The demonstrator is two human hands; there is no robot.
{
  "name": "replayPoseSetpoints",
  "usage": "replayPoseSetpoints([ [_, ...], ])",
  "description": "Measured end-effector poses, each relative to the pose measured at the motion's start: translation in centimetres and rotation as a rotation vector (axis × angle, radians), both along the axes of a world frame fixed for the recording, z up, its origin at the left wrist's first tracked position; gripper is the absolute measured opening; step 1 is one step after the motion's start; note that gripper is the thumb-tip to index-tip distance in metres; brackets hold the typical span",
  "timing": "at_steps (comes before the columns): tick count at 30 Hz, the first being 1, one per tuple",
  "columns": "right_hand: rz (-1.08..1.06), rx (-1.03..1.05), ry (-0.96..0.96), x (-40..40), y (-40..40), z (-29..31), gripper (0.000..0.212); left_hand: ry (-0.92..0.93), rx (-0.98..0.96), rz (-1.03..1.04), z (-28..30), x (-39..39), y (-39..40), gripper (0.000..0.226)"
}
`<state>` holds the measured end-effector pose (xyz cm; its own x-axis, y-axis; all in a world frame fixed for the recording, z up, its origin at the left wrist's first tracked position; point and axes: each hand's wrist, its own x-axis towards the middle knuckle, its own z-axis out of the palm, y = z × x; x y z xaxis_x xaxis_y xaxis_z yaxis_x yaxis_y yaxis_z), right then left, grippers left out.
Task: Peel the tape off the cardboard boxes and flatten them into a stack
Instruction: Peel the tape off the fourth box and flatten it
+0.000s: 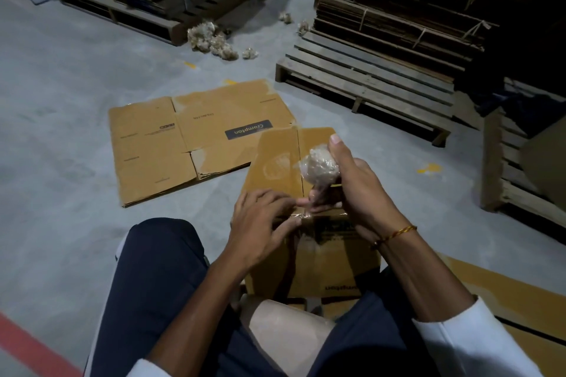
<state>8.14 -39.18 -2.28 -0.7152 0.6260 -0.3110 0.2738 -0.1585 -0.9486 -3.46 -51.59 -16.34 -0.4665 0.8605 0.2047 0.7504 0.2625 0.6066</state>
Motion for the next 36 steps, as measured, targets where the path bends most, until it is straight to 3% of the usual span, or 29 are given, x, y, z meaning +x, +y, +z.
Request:
replayPoseSetpoints([
  [4,-0.017,-0.063,0.088,-0.4,-0.7,1.1,0.062,-0.074,0.182,0.018,1.5,0.9,-0.2,0.037],
  [7,-0.007,0.038,0.065,-0.7,-0.1,0.8,0.059,-0.127,0.248,-0.031,1.5,1.3,-0.3,0.035],
  [12,0.127,0.171,-0.112,-0.7,1.8,-0.5,0.063,-0.053,0.206,-0.026,0.9,1.0,0.3,0.031],
  [18,0.201,0.244,-0.178,-0.4,2.2,-2.0,0.052,0.015,0.132,0.064,-0.8,1.5,0.8,0.017],
  [23,0.103,0.645,-0.361,0.1,2.3,-5.3,0.032,0.087,0.125,0.149,-1.0,2.3,1.2,0.014],
  [25,0.089,0.706,-0.404,0.1,2.0,-6.2,0.032,0.092,0.128,0.165,-1.1,3.0,1.3,0.021],
  [29,0.093,0.754,-0.464,-0.1,2.4,-6.6,0.034,0.005,0.129,0.226,-0.6,3.1,1.4,0.064],
  [32,0.139,0.784,-0.487,0.1,2.8,-6.3,0.036,0.049,0.177,0.084,-0.6,2.9,1.4,0.065],
  [36,0.232,0.699,-0.45,0.7,2.5,-5.7,0.03,-0.034,0.206,-0.029,-1.3,3.0,1.5,0.077],
])
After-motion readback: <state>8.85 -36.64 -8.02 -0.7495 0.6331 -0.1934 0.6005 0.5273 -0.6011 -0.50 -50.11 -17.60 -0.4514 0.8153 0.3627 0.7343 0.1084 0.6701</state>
